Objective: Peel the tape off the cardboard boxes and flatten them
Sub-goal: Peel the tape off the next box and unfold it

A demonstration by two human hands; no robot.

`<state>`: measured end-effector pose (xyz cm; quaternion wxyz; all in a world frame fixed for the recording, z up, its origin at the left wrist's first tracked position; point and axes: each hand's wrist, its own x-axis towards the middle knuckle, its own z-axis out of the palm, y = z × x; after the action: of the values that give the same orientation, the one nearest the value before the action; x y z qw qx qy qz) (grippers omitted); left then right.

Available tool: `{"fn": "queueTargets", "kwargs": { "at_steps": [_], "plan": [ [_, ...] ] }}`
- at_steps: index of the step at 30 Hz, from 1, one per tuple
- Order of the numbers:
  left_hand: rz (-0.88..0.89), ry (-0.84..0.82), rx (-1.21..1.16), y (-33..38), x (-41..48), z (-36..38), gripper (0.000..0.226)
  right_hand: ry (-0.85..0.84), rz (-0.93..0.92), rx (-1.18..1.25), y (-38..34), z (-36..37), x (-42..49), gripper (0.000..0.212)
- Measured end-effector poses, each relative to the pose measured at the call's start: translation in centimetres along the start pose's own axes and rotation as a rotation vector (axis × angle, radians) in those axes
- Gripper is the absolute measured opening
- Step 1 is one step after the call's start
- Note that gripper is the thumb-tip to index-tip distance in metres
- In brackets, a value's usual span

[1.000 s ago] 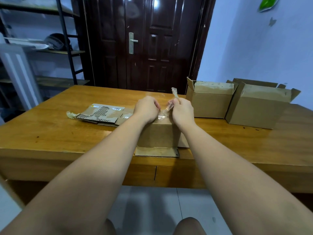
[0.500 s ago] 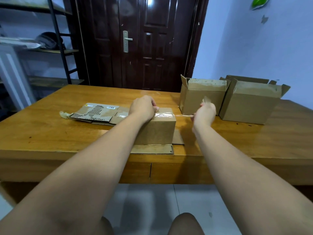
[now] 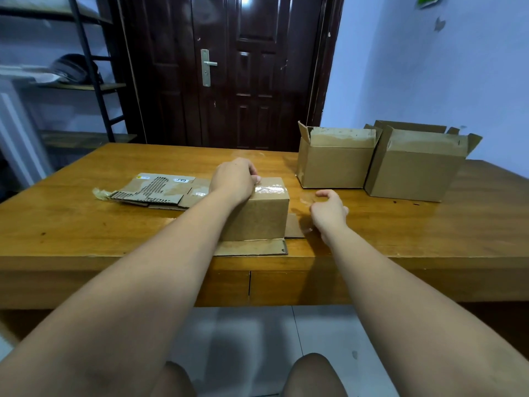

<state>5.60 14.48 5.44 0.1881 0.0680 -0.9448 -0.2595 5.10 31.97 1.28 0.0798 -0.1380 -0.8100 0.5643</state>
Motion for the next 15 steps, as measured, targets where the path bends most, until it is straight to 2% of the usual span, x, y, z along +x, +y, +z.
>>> {"fn": "queueTargets", "kwargs": {
  "at_steps": [1,5,10,15],
  "plan": [
    [0.002,0.001,0.006,0.0,0.0,0.1,0.011,-0.007,-0.002,0.015,0.0,0.0,0.0,0.037],
    [0.006,0.01,0.022,-0.2,0.1,0.2,0.012,-0.044,0.045,0.044,0.1,0.1,-0.3,0.018],
    [0.016,0.01,0.037,-0.1,0.2,0.2,0.014,0.038,-0.154,-0.242,0.4,0.6,-0.1,0.027],
    [0.019,0.009,0.037,-0.1,0.1,0.2,0.013,0.094,-0.134,-0.208,-0.6,1.0,0.4,0.026]
  ]
}}
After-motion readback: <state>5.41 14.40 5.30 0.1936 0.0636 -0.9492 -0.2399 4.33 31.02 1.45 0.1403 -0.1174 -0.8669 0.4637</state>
